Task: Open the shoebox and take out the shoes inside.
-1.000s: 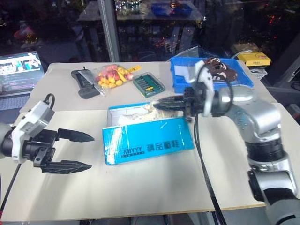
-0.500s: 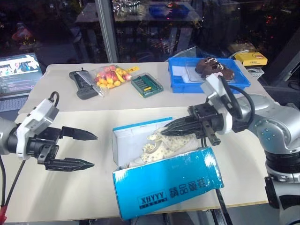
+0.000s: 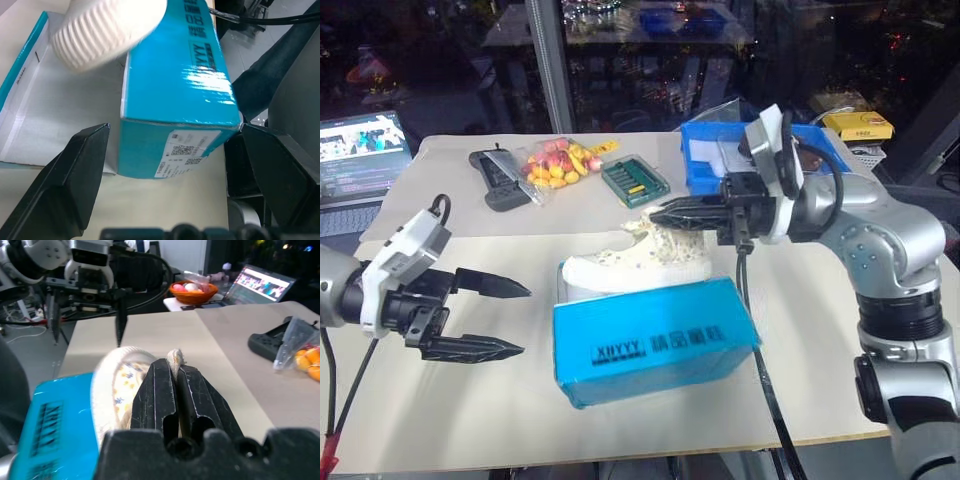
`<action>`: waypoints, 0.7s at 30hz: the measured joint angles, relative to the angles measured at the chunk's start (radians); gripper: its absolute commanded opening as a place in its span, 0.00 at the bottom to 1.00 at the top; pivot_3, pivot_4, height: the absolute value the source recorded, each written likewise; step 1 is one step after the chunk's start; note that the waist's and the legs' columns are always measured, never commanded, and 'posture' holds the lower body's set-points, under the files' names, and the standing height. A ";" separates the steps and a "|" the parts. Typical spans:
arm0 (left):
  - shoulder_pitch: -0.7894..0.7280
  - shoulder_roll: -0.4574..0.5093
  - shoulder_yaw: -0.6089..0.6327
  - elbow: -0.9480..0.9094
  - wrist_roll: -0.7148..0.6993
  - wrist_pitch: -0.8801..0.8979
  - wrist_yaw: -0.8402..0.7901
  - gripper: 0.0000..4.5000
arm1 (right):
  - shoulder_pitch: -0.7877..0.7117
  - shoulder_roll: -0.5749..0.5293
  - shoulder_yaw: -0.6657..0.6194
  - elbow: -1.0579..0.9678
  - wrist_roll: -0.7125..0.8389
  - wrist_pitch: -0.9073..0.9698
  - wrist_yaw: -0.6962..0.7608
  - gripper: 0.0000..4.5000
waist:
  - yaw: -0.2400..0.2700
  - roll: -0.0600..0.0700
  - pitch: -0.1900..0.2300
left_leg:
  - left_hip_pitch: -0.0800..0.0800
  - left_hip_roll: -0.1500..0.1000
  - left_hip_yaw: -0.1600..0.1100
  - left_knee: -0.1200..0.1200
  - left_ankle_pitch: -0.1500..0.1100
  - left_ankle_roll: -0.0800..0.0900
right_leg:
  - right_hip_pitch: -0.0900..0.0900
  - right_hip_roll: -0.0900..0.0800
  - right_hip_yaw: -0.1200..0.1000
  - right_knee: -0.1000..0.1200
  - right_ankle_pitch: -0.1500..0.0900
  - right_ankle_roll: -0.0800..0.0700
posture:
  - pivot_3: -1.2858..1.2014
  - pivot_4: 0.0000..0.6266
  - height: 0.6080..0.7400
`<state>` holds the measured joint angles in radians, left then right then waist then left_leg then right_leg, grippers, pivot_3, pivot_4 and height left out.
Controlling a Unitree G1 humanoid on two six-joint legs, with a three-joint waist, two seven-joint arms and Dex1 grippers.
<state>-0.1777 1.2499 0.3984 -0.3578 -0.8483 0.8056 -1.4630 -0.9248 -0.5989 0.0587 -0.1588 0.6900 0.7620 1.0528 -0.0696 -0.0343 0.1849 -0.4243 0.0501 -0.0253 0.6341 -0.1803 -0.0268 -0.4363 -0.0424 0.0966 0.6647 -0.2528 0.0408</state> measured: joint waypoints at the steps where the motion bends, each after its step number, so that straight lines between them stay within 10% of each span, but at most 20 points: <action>1: 0.000 0.000 0.000 -0.001 0.000 0.000 0.000 1.00 | -0.003 0.013 0.001 0.012 -0.017 -0.023 -0.015 0.01 | -0.001 0.000 0.000 | 0.000 0.000 0.000 0.000 0.000 0.000 | 0.000 0.000 0.000 0.000 0.000 0.000 | 0.52 0.24 1.00; 8: 0.009 0.000 0.004 -0.002 0.000 0.002 0.000 1.00 | -0.059 0.053 0.012 0.142 -0.172 -0.166 -0.083 0.01 | 0.000 0.000 0.000 | 0.000 0.000 0.000 0.000 0.000 0.000 | 0.000 0.000 0.000 0.000 0.001 -0.001 | 0.52 0.24 1.00; 21: 0.009 0.000 0.004 0.000 -0.001 0.002 0.000 1.00 | -0.103 -0.223 0.101 0.860 -0.694 -0.675 -0.179 0.01 | -0.008 0.001 0.001 | 0.000 -0.001 0.001 -0.004 0.000 0.000 | -0.001 0.000 0.001 -0.001 0.002 -0.005 | 0.52 0.24 1.00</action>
<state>-0.1683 1.2501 0.4028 -0.3582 -0.8489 0.8074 -1.4634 -1.0282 -0.8216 0.1599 0.7009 -0.0040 0.0867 0.8734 -0.0780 -0.0336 0.1855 -0.4241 0.0494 -0.0241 0.6306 -0.1803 -0.0268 -0.4373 -0.0426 0.0980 0.6637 -0.2505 0.0361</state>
